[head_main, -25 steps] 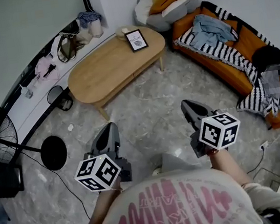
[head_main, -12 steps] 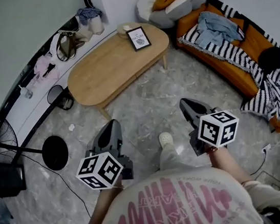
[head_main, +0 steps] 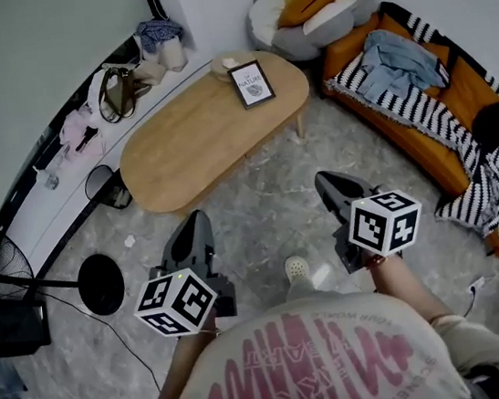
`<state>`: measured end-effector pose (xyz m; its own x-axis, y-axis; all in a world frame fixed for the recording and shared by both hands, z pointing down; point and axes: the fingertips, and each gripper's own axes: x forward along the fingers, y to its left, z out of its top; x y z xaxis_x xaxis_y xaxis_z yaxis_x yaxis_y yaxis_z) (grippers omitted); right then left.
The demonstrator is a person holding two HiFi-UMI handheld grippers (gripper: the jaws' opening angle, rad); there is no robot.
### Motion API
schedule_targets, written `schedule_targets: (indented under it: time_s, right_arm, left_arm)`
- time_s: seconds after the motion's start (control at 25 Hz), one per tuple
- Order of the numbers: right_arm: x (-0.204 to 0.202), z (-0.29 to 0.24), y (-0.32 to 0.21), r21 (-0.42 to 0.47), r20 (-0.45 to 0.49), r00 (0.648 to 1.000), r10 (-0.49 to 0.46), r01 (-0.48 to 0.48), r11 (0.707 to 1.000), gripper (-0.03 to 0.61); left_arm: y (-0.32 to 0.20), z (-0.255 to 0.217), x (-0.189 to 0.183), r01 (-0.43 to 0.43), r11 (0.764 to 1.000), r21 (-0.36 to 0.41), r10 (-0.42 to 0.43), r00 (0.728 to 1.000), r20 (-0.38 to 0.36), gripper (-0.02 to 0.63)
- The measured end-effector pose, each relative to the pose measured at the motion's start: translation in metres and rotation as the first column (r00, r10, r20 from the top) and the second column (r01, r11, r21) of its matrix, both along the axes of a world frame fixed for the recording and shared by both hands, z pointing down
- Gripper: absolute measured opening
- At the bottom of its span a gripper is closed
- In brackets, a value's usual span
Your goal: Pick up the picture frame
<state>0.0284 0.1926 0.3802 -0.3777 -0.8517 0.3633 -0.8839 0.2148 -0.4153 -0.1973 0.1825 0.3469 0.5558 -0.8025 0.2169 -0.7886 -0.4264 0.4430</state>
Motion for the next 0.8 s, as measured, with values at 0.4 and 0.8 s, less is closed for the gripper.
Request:
schedule_targets:
  time_s: [0.4,0.8]
  right_arm:
    - [0.041,-0.017,-0.102,0.025,-0.002,0.999,-0.046,0.046,0.999,0.006]
    - [0.071,-0.03,-0.169,0.084,-0.009,0.997,-0.072,0.072,0.994,0.006]
  left_arm:
    - [-0.083,-0.009,0.034,0.049,0.999,0.006,-0.049,0.999,0.002,0.005]
    - [-0.14,-0.033,0.056,0.096,0.989,0.116,-0.091,0.995,-0.049,0.005]
